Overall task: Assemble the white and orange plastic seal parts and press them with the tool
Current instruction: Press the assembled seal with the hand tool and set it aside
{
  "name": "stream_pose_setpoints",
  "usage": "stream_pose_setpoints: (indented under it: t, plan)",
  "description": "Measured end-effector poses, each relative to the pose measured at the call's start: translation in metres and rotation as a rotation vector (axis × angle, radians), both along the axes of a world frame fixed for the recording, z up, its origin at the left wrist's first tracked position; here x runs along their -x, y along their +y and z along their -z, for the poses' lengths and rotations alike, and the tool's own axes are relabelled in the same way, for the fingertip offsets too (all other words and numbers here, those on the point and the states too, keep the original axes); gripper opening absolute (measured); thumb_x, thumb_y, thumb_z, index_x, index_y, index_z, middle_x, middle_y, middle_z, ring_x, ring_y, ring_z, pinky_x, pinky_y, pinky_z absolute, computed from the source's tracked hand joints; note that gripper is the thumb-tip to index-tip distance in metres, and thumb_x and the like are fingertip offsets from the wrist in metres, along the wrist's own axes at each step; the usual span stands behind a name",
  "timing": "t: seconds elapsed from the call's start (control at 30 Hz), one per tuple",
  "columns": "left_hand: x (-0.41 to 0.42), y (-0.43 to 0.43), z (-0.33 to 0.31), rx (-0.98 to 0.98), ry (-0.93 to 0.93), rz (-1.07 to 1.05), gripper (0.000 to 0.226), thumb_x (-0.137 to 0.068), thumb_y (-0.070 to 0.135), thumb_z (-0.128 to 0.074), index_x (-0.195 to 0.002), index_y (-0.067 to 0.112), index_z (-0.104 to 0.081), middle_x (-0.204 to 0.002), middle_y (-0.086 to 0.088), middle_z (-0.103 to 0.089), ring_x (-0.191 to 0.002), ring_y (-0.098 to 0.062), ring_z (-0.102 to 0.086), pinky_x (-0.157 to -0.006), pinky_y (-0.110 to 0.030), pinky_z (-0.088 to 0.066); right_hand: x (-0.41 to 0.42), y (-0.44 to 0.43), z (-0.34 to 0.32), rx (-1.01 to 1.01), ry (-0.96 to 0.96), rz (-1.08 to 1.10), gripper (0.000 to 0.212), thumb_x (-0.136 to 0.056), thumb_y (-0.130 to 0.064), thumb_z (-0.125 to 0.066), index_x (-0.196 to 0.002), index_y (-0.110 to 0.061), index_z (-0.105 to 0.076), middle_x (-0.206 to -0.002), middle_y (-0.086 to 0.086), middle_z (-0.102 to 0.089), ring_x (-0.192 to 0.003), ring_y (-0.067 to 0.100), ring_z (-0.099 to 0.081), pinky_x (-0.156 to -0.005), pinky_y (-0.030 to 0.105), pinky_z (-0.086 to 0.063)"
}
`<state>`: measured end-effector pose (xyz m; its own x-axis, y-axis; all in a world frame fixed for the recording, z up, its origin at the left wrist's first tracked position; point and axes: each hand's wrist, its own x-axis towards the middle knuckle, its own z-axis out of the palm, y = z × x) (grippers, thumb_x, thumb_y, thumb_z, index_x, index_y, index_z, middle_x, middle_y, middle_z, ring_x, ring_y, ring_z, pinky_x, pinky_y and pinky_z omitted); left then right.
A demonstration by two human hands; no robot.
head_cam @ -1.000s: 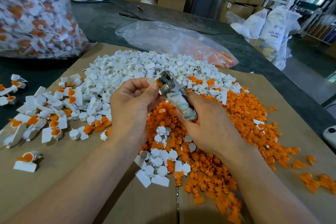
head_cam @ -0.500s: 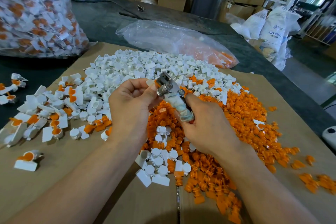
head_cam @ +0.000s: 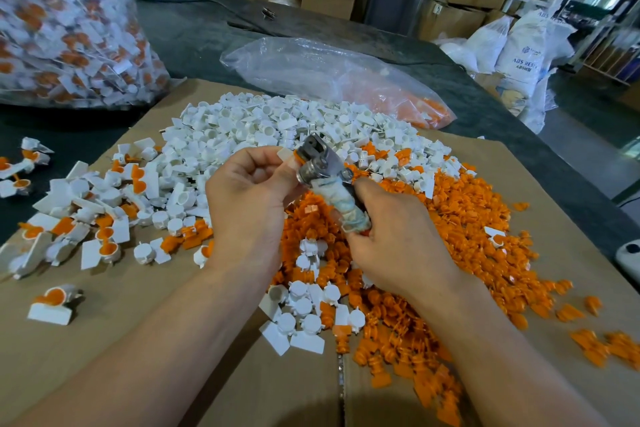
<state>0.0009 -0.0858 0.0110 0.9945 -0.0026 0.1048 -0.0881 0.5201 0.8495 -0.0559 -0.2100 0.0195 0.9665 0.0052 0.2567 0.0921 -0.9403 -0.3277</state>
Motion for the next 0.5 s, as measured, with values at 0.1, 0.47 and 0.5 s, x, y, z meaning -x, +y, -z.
stream_pose_setpoints:
  t: [0.1,0.47,0.5]
  plan:
    - [0.0,0.0,0.0,-0.006,0.012,0.003,0.027,-0.08,-0.011,-0.059,-0.066,0.011,-0.058,-0.052,0.004,-0.062,-0.053,-0.009,-0.062,-0.05,-0.021,-0.052,-0.002,-0.001,0.002,-0.004,-0.006,-0.002,0.021,-0.085,-0.022,-0.058,-0.085,-0.021,-0.038,-0.056,-0.01,-0.037,-0.046,0.006,-0.035,-0.044,0.021,-0.018]
    - [-0.002,0.006,-0.001,0.014,0.17,0.101,0.012,-0.079,-0.005,-0.064,-0.07,0.001,-0.063,-0.057,-0.007,-0.065,-0.059,-0.02,-0.069,-0.048,-0.017,-0.052,0.0,-0.027,0.003,-0.082,-0.067,0.189,0.032,-0.077,-0.054,-0.056,-0.082,-0.026,-0.041,-0.071,-0.012,-0.044,-0.062,0.003,-0.041,-0.049,0.023,-0.025]
    - [-0.002,0.006,0.0,-0.019,0.164,0.105,0.013,-0.079,-0.005,-0.064,-0.068,0.002,-0.064,-0.057,-0.007,-0.066,-0.058,-0.019,-0.069,-0.048,-0.017,-0.052,-0.001,-0.032,0.002,-0.085,-0.07,0.231,0.034,-0.077,-0.055,-0.056,-0.084,-0.026,-0.042,-0.072,-0.013,-0.044,-0.063,0.003,-0.041,-0.05,0.023,-0.025]
